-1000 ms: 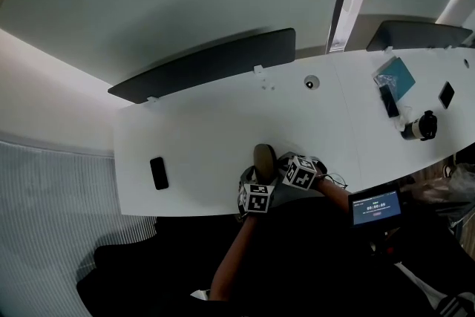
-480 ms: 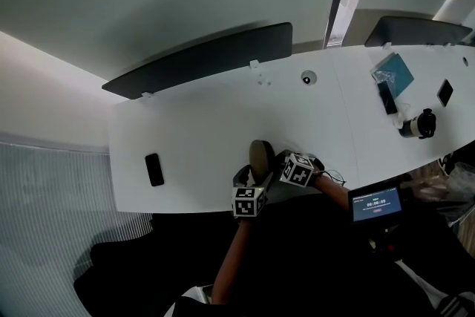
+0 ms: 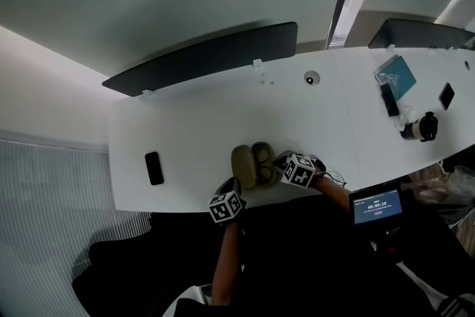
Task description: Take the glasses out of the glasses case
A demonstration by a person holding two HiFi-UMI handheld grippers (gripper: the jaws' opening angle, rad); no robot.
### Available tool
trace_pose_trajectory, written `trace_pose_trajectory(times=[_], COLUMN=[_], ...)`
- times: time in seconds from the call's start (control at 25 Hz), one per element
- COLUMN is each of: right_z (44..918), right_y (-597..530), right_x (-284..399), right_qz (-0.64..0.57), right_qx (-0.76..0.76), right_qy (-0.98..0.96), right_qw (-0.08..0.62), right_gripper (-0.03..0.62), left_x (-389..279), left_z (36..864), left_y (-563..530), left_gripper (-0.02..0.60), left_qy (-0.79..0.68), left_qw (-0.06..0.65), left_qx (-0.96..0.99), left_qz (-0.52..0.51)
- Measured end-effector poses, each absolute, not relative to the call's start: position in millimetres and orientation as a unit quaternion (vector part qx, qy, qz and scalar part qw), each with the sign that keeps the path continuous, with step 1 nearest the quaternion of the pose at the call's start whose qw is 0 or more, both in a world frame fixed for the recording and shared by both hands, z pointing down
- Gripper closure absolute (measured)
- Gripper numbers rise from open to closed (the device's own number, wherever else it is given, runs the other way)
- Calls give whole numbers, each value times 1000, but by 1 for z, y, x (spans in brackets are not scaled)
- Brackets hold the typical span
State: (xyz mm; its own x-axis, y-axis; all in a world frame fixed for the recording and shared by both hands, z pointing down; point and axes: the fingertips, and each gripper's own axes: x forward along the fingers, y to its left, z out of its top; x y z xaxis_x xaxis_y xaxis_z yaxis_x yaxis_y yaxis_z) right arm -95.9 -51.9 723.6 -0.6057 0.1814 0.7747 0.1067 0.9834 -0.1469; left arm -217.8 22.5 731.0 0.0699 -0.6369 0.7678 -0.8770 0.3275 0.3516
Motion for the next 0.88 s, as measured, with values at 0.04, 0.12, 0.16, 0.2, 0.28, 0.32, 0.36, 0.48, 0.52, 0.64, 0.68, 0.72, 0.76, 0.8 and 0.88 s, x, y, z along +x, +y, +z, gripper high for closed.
trace_pose_trajectory(times=[0.04, 0.12, 0.16, 0.2, 0.28, 0.32, 0.36, 0.48, 0.52, 0.64, 0.68, 0.72, 0.76, 0.8, 0.88], right_z=[724, 725, 725, 726, 727, 726, 725, 711, 705, 684, 676, 669, 664, 661, 661], right_y=[-51, -51, -50, -50, -50, -51, -53, -62, -65, -69, -71, -73, -75, -76, -75], right_x=[-96, -97, -98, -100, -101, -101, -102, -103, -105, -117, -121, -124, -128, -132, -142], right_qz=[41, 42, 44, 46, 53, 60, 68, 95, 110, 210, 244, 269, 285, 298, 320], right_qx=[-81, -81, -81, -80, -78, -75, -70, -39, -28, -5, -1, 2, 4, 6, 4], right_qy=[-894, -893, -894, -894, -893, -892, -892, -896, -897, -898, -895, -892, -889, -887, -877], right_qw=[439, 440, 439, 439, 440, 441, 441, 432, 426, 387, 373, 363, 357, 354, 358], right_gripper=[586, 586, 586, 586, 586, 586, 586, 586, 586, 586, 585, 585, 582, 557, 505], left_x=[-219, -221, -223, -224, -226, -226, -226, -219, -215, -208, -205, -202, -199, -197, -195], left_z=[737, 743, 745, 745, 743, 740, 734, 717, 712, 701, 699, 697, 695, 693, 685], left_y=[23, 24, 25, 25, 26, 25, 23, 19, 19, 19, 20, 21, 22, 22, 22], left_gripper=[546, 552, 552, 552, 551, 548, 544, 502, 494, 476, 476, 474, 474, 474, 474], left_qy=[-669, -672, -674, -677, -680, -682, -682, -674, -670, -662, -659, -655, -651, -647, -639], left_qw=[477, 499, 502, 502, 496, 491, 485, 472, 469, 462, 462, 461, 459, 456, 445], left_qx=[559, 543, 537, 535, 537, 540, 545, 566, 574, 589, 593, 597, 603, 610, 626], left_qz=[113, 74, 63, 58, 54, 50, 46, 40, 39, 37, 36, 36, 39, 43, 50])
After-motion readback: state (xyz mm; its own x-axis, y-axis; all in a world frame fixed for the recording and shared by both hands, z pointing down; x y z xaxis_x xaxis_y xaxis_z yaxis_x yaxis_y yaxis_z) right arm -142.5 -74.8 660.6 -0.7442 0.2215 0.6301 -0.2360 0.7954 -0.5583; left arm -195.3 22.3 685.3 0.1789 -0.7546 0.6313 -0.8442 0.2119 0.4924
